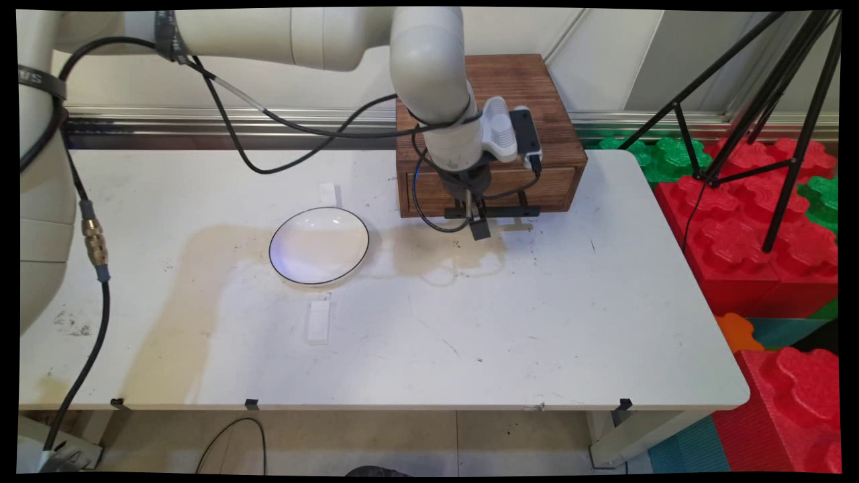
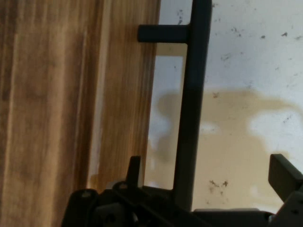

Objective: Open the drawer

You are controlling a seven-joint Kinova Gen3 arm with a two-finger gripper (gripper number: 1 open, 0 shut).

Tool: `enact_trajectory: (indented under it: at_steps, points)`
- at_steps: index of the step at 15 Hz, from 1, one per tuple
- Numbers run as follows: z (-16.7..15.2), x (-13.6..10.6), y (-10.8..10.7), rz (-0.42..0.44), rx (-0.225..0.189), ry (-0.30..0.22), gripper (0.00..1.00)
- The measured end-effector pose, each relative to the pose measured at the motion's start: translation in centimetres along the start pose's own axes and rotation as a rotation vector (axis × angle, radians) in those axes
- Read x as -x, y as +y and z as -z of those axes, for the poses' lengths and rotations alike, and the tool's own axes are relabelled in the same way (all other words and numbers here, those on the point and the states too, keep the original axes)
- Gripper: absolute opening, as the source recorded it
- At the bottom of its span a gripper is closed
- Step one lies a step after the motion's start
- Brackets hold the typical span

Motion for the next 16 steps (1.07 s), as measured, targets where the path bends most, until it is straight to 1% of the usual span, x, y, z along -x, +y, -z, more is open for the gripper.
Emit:
enact_trajectory:
  at_steps: [3, 9, 16]
  points:
    - [-1.2, -0.2, 0.4, -0.011, 0.015, -0.01, 1.0]
    - [-3.2, -0.5, 0.7, -0.022, 0.026, -0.016, 1.0]
    - [-4.2, -0.3, 1.1, -0.034, 0.046, -0.03, 1.0]
